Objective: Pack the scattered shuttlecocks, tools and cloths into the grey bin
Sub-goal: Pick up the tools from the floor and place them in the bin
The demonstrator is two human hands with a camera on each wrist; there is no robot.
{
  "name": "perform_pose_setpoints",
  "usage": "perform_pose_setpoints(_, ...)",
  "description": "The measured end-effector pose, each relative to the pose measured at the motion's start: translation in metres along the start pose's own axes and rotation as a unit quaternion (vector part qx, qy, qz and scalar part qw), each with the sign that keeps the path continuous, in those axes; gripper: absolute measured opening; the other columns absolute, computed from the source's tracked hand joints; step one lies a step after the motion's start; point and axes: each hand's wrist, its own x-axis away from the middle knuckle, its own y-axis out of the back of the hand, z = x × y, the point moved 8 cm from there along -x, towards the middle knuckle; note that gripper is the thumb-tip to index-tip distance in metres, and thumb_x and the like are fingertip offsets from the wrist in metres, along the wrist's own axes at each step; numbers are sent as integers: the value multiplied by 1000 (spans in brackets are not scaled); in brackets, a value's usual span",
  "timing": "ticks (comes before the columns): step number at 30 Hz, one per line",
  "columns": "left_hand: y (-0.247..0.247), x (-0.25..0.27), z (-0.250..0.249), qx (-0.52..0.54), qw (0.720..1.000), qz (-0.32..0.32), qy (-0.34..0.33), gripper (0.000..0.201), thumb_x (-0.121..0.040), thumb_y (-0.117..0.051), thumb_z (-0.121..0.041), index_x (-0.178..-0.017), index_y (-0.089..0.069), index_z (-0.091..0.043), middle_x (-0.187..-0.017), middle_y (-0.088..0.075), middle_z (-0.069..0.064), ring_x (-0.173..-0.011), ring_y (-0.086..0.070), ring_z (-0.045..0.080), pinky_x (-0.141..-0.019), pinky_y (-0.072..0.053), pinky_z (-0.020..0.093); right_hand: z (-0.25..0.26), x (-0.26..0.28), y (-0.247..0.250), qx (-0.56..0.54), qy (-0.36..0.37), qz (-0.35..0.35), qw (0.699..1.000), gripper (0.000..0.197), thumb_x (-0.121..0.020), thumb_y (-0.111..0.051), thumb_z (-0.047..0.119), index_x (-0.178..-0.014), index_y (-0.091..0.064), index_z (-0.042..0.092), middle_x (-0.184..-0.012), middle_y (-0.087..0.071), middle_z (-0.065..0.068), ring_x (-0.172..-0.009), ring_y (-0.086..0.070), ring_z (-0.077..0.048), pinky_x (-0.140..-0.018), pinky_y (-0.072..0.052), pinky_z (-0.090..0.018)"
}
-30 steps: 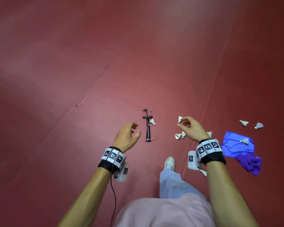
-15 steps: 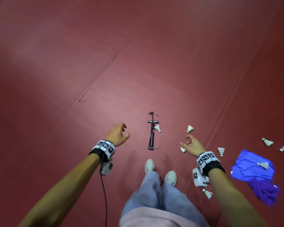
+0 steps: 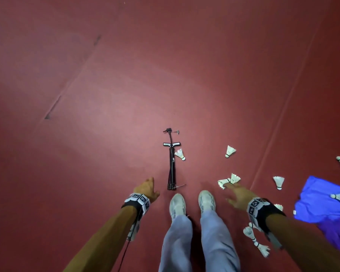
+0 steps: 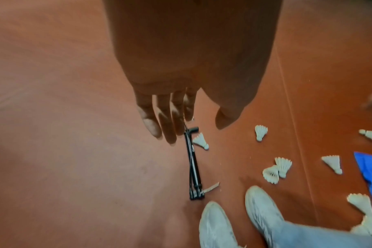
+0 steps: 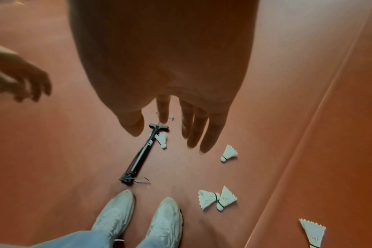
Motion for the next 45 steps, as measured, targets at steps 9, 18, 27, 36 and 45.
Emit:
perform_pose_setpoints(9, -140, -200, -10, -5, 1000, -4, -17, 57, -97, -54, -55, -130, -42, -11, -130, -59, 12, -118, -61, 33, -92, -51, 44, -4, -258, -58, 104, 60, 14, 993, 85, -95, -61, 41, -160, -8, 26, -135, -62, -8, -117, -63, -30, -97, -52, -40)
perform_pose_setpoints(18, -194, -364, -1, 128, 990, -64, 18, 71, -85, -62, -70, -124, -43, -13, -118, -66, 10, -104, -68, 33, -84, -56, 42, 61, -446, -84, 178, 191, 4, 965, 76, -95, -60, 48, -159, -19, 47, -153, -34, -18, -116, -62, -39, -98, -49, -37)
perform_pose_setpoints(27, -203, -390, 4, 231, 970, -47, 53, 61, -79, -74, -47, -124, -53, -11, -113, -67, 11, -103, -67, 34, -82, -54, 35, 85, -486, -93, 210, 207, -27, 955, 51, -95, -62, 41, -144, -48, 31, -138, -37, -9, -101, -62, -31, -77, -47, -31)
perform_pose_setpoints(36, -140, -283, 13, 303, 951, -31, 62, 51, -94, -68, -26, -132, -42, -3, -121, -66, 22, -107, -67, 40, -87, -54, 38, 51, -373, -43, 32, 153, -59, 986, 16, -97, -54, 23, -111, -55, 32, -104, -51, -1, -88, -60, -28, -75, -43, -32)
perform_pose_setpoints(45, 9, -74, -49, 291, 954, -72, 26, 45, -93, -70, -22, -125, -41, -8, -116, -67, 16, -100, -67, 34, -77, -51, 34, 40, -134, 75, -217, 59, -124, 967, 66, -99, -55, 20, -160, -29, 28, -86, -66, 0, -78, -68, -24, -71, -45, -26)
